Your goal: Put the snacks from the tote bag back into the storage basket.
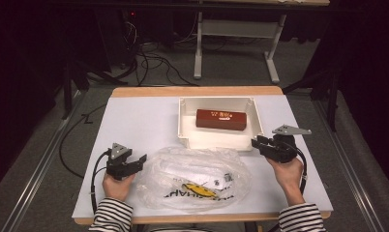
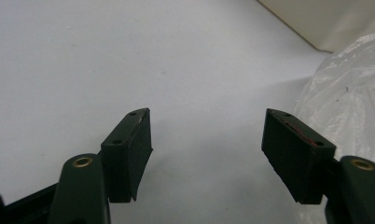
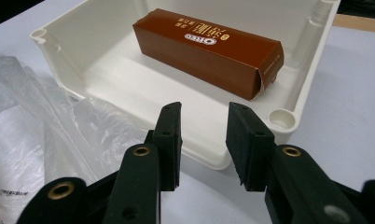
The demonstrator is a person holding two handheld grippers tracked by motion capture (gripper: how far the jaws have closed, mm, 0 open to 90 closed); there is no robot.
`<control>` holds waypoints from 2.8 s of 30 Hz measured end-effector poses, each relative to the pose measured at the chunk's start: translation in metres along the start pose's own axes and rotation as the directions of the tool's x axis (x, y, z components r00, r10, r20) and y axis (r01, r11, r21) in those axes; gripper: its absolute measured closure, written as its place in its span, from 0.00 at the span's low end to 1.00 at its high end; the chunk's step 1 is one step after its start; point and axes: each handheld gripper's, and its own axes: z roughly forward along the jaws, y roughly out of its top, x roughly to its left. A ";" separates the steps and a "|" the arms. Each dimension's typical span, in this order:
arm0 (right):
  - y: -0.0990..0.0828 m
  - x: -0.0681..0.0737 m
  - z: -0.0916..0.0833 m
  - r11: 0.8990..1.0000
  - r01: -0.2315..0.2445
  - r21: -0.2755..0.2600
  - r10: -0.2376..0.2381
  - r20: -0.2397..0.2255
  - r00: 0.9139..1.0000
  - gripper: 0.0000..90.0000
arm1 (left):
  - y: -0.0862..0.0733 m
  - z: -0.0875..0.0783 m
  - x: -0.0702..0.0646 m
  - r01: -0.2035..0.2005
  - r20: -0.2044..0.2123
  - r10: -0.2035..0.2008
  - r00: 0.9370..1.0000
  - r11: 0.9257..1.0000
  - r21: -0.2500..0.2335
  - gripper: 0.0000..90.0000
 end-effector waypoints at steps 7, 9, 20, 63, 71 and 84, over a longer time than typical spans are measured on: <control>-0.007 -0.004 -0.006 1.000 -0.018 -0.008 0.018 0.007 1.000 0.73 | 0.000 0.000 0.000 0.000 0.000 0.000 1.000 1.000 0.000 0.37; -0.009 -0.005 -0.007 1.000 -0.017 -0.005 0.017 0.011 1.000 0.73 | 0.000 0.000 0.000 0.001 0.001 -0.001 1.000 1.000 0.000 0.37; -0.021 -0.010 -0.011 0.999 -0.037 -0.019 0.037 0.027 0.999 0.73 | 0.000 0.000 0.000 0.001 0.001 -0.001 1.000 1.000 -0.005 0.37; -0.058 -0.033 0.003 0.994 -0.112 -0.009 0.112 0.105 0.988 0.72 | 0.000 0.000 0.000 0.006 -0.001 -0.006 1.000 1.000 -0.011 0.37; -0.061 -0.036 0.008 0.993 -0.115 0.003 0.114 0.125 0.986 0.71 | 0.000 0.000 0.000 0.006 -0.001 -0.006 1.000 1.000 -0.011 0.37; -0.066 -0.038 0.016 0.993 -0.117 0.015 0.113 0.154 0.982 0.69 | 0.000 0.000 0.000 0.007 -0.001 -0.007 1.000 1.000 -0.011 0.37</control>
